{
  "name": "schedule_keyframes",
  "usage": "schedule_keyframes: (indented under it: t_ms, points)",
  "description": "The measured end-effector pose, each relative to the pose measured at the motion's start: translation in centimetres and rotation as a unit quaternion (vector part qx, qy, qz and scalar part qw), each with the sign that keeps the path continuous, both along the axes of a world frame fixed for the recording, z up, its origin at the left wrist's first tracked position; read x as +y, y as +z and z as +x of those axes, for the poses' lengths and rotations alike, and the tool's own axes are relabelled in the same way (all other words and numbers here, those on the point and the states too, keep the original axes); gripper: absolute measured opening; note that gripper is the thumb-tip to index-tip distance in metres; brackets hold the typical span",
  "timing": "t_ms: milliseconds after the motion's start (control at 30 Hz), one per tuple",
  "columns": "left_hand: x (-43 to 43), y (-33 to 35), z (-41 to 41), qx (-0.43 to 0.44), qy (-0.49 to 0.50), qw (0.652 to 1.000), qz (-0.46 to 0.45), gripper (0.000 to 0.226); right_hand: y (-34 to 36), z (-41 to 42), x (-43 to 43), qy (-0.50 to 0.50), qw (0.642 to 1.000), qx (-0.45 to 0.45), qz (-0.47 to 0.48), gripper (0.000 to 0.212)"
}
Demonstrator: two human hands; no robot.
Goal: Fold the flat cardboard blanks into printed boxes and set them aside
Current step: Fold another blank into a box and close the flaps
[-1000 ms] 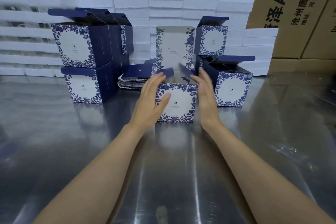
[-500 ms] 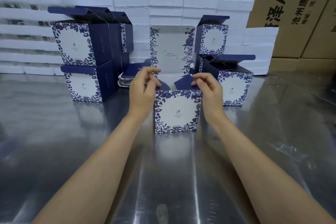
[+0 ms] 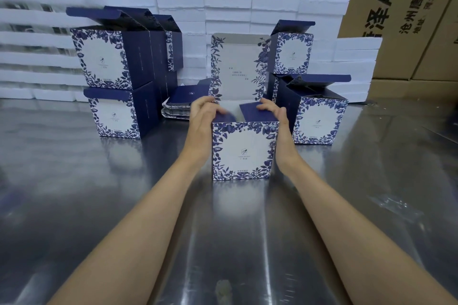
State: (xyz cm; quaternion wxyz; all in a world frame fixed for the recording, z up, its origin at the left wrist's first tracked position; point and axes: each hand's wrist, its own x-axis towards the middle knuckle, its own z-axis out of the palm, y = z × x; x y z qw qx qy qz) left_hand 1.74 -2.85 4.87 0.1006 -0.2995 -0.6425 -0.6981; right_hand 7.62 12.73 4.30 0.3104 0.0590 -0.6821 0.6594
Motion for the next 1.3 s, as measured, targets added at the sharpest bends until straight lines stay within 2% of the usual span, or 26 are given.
schedule_keyframes:
  t_ms: [67, 167, 400, 567, 800, 967, 1033, 1100, 1200, 1300]
  points:
    - [-0.1, 0.1, 0.0, -0.038, -0.020, 0.999, 0.033, 0.038, -0.4, 0.6, -0.3, 0.026, 0.999, 0.005, -0.025, 0.050]
    - [-0.2, 0.0, -0.2, -0.106, -0.066, 0.990, 0.063, 0.051, -1.0, 1.0, -0.7, 0.011, 1.000, 0.020, -0.018, 0.072]
    - [-0.8, 0.5, -0.2, -0.123, -0.073, 0.986, 0.086, 0.059, -1.0, 0.4, -0.6, -0.050, 0.999, 0.010, -0.006, 0.036]
    - [-0.7, 1.8, 0.6, -0.112, -0.087, 0.984, 0.107, 0.071, -0.9, 0.4, -0.7, -0.033, 0.999, 0.024, -0.033, 0.027]
    - [-0.6, 1.7, 0.8, -0.129, -0.060, 0.987, 0.081, 0.053, -0.4, 0.8, -1.1, 0.010, 0.997, 0.038, -0.060, 0.031]
    - [-0.3, 1.4, 0.6, -0.131, -0.087, 0.978, 0.138, 0.066, 0.0, 0.5, -0.6, -0.002, 1.000, 0.012, -0.027, 0.040]
    - [-0.4, 1.7, 0.7, -0.121, -0.079, 0.982, 0.120, 0.069, 0.0, 0.3, -0.6, 0.001, 1.000, 0.007, -0.025, 0.039]
    - [-0.5, 1.9, 0.9, -0.101, -0.066, 0.989, 0.088, 0.057, -0.1, 0.1, -0.5, -0.006, 1.000, 0.014, -0.018, 0.032]
    - [-0.6, 1.6, 1.0, -0.107, -0.059, 0.988, 0.089, 0.028, 0.0, 0.3, -0.6, -0.038, 0.997, 0.054, -0.029, 0.027]
    - [-0.4, 1.0, 0.7, -0.080, -0.063, 0.991, 0.082, 0.031, 0.2, 0.5, -0.7, -0.087, 0.989, 0.112, -0.038, 0.033]
